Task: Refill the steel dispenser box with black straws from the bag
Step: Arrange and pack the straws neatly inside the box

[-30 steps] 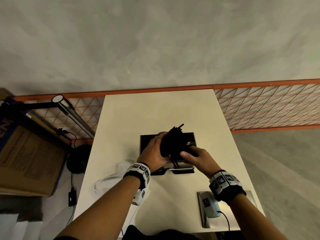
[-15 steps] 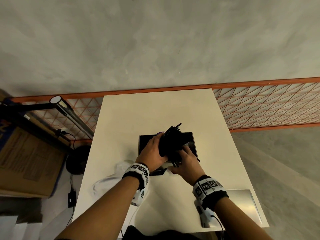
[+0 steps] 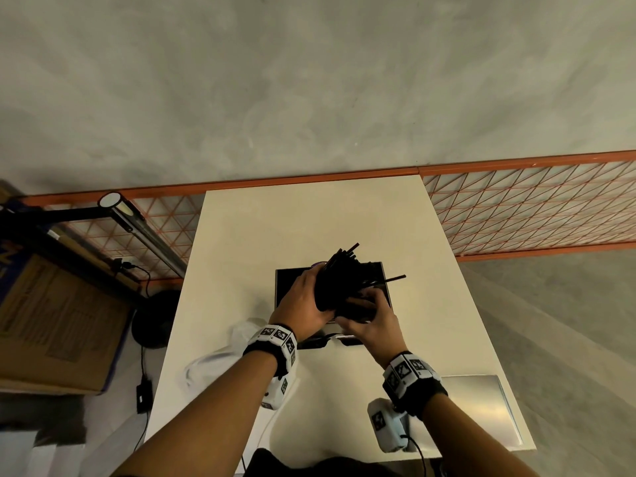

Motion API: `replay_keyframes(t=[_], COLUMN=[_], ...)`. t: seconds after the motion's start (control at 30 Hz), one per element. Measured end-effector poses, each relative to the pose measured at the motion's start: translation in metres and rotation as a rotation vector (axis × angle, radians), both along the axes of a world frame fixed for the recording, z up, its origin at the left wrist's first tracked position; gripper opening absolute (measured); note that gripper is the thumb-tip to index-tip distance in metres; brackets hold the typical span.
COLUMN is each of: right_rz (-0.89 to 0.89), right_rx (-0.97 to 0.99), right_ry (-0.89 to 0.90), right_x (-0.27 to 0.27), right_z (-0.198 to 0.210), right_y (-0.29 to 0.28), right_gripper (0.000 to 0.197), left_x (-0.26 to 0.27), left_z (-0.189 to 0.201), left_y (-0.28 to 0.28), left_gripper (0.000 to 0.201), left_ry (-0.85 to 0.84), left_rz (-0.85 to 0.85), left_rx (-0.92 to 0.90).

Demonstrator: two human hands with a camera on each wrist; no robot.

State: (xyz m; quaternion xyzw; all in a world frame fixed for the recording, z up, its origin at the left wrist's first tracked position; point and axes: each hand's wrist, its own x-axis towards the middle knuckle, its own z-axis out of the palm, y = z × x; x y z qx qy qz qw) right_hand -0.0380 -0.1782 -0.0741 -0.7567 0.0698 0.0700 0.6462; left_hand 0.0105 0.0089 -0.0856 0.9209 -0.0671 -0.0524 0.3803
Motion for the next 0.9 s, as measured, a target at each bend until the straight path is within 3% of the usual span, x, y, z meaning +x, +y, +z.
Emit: replay_keyframes(t=[0.23,0.4,0.53,0.63,0.73,0.9], right_rz=[0.209,0.358,0.448,0.413,0.324,0.253], right_rx=[0.026,-0.111,-0.318,-0.297,-0.162,-0.136], right_ry=[0.074,0.033,-0.128,-0.2,-0.111,-0.06], right_x=[0.005,0.007,0.006,0.006,0.008,0.012], right_z=[-0.003,-0.004,-0.001,-0.006,-0.004,-0.004], right_y=[-0.013,-0.023,-0.025,-0.025,-0.023,-0.023], right_gripper=[0.056,0.071,0.067,0.061,0.053,0.059], left_x=[0.0,0.001,0.003,0.003,0.002,0.003], left_z=[-0.002,-0.005,-0.008,-0.008,-0.009,-0.009], left_y=[0.001,0.002,0.002,0.002,0.003,0.003], left_gripper=[0.096,0.098,0.097,0.097,0.096,0.095], left_ry=[-0.026,-0.026,-0.011,-0.011,-0.03,-0.033], left_rz=[0.0,0.001,0.003,0.001,-0.008,-0.009], left_rx=[-0.006,-0.005,-0.003,-0.014,-0.009,-0.007])
